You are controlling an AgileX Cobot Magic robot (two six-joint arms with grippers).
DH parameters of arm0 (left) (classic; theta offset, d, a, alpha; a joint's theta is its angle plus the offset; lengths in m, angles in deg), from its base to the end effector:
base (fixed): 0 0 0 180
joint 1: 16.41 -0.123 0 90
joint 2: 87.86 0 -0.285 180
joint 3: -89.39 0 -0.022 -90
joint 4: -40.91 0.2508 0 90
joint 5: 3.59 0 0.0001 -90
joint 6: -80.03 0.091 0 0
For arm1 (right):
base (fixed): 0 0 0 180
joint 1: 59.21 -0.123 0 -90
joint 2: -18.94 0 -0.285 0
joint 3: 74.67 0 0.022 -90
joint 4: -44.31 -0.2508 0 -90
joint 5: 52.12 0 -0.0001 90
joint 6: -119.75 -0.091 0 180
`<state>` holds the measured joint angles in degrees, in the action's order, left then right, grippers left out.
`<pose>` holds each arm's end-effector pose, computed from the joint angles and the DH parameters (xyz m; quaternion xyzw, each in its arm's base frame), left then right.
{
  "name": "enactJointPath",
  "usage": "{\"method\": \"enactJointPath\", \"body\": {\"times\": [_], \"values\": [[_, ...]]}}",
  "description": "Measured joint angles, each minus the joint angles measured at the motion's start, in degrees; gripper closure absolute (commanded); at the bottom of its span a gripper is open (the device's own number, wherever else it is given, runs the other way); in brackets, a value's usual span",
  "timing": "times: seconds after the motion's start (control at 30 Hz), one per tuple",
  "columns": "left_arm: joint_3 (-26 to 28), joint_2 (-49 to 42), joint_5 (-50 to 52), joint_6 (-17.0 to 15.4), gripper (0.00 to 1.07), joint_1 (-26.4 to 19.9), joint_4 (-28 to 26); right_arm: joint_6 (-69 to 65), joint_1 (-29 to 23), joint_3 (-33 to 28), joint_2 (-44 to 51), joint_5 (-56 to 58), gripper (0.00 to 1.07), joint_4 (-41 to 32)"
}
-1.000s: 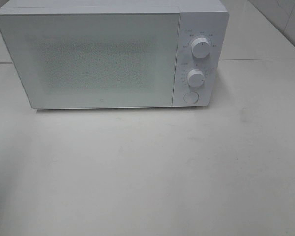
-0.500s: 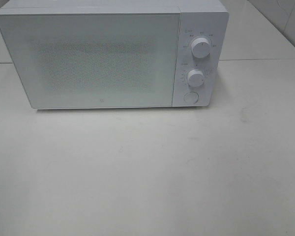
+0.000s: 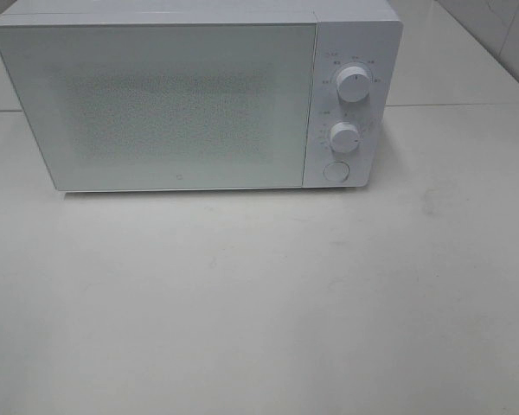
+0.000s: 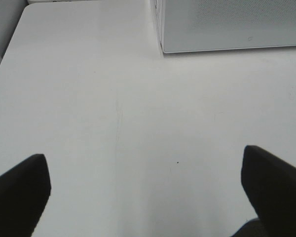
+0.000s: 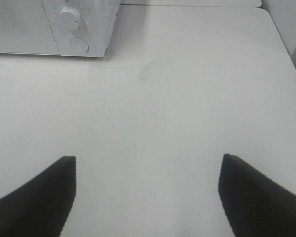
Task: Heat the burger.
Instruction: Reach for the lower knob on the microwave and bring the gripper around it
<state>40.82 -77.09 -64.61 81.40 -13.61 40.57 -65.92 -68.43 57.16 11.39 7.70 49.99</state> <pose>0.0030 -0.0006 0.2770 0.0316 0.8670 -0.0092 0.4972 -0.0045 -0.0086 0.2809 -0.0244 0.8445 0.0199 0.5346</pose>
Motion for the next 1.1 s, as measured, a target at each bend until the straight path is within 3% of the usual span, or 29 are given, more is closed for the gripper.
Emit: {"method": "enactJointPath", "body": {"times": [0.57, 0.83, 1.1], "values": [[-0.1, 0.0, 0.6, 0.0, 0.01, -0.2, -0.1, 0.0, 0.0, 0.0, 0.0, 0.0, 0.31, 0.0], [-0.1, -3.2, 0.6, 0.0, 0.01, -4.8, -0.1, 0.0, 0.0, 0.0, 0.0, 0.0, 0.31, 0.0], [-0.1, -3.2, 0.7, 0.0, 0.01, -5.0, -0.1, 0.0, 0.0, 0.0, 0.0, 0.0, 0.31, 0.0]]}}
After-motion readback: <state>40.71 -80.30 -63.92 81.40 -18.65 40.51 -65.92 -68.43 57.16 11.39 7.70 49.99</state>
